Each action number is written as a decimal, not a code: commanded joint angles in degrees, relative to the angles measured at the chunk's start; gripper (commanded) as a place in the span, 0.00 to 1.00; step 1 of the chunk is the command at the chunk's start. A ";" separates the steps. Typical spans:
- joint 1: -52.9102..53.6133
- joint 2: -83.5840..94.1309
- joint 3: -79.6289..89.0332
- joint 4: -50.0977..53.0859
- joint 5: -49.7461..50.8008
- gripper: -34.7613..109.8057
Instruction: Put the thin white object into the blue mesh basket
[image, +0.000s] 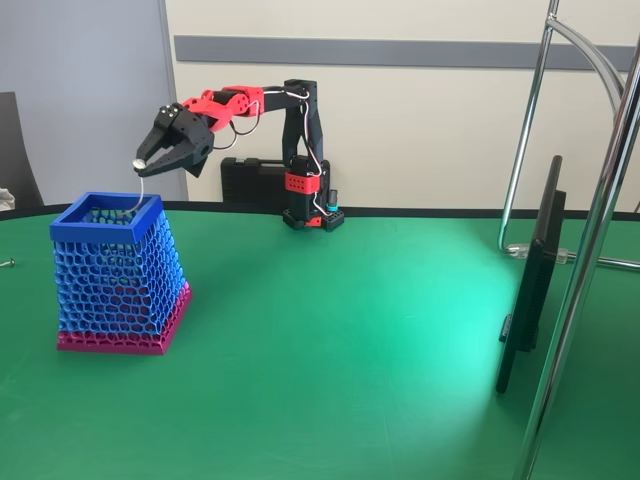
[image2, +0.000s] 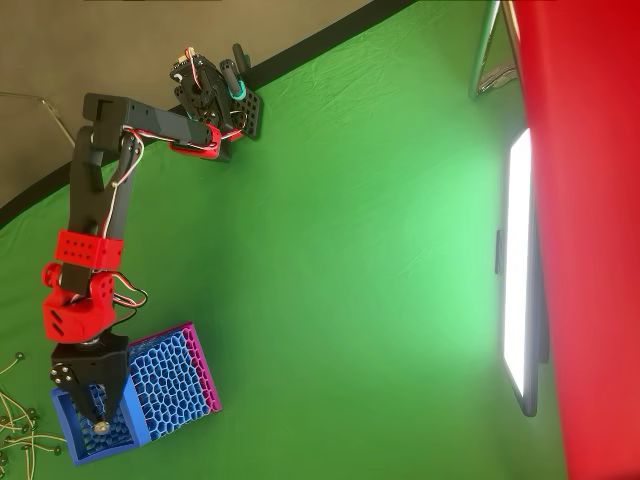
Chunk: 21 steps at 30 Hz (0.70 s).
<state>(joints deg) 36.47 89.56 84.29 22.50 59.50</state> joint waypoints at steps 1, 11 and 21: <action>2.29 5.54 2.20 -1.67 -2.37 0.30; 6.50 10.20 11.51 -8.17 -9.40 0.31; 7.29 13.97 18.81 -13.27 -13.54 0.35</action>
<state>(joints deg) 43.51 100.28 102.57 10.90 46.67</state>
